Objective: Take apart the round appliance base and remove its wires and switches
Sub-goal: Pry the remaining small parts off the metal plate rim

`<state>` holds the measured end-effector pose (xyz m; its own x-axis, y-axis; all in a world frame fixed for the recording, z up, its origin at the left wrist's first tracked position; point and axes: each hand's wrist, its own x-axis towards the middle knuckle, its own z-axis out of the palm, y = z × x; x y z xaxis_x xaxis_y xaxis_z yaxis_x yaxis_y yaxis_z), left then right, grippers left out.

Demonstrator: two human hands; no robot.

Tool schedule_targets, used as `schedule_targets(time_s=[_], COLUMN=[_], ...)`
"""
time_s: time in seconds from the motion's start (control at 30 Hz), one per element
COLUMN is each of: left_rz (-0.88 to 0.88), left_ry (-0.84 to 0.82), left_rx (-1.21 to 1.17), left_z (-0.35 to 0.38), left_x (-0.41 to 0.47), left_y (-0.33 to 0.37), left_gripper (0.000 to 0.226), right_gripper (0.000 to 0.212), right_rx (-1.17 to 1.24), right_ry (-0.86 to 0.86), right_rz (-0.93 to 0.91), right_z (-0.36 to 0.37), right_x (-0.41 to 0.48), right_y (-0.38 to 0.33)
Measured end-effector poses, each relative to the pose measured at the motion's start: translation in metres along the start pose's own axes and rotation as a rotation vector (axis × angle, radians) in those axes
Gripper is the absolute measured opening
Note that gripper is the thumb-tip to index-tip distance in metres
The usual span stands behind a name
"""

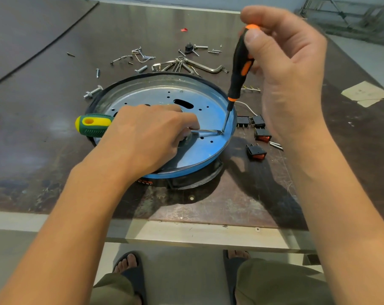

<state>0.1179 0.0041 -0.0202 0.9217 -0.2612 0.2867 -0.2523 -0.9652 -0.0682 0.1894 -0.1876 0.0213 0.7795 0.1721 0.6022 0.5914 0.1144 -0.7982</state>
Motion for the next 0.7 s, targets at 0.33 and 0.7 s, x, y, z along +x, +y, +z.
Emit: schedule_targets(time_s=[0.33, 0.7], left_rz=[0.004, 0.000], left_ry=[-0.002, -0.003], left_rx=[-0.009, -0.015], left_z=[0.0013, -0.0009], left_x=[0.0006, -0.0002], left_y=[-0.0001, 0.0013], left_gripper=[0.026, 0.027], right_gripper=[0.021, 0.027], right_rx=[-0.026, -0.019], right_ry=[0.001, 0.000], right_rz=[-0.023, 0.022], right_z=[-0.0001, 0.0036], right_x=[0.0014, 0.0000], right_y=[-0.0003, -0.0034])
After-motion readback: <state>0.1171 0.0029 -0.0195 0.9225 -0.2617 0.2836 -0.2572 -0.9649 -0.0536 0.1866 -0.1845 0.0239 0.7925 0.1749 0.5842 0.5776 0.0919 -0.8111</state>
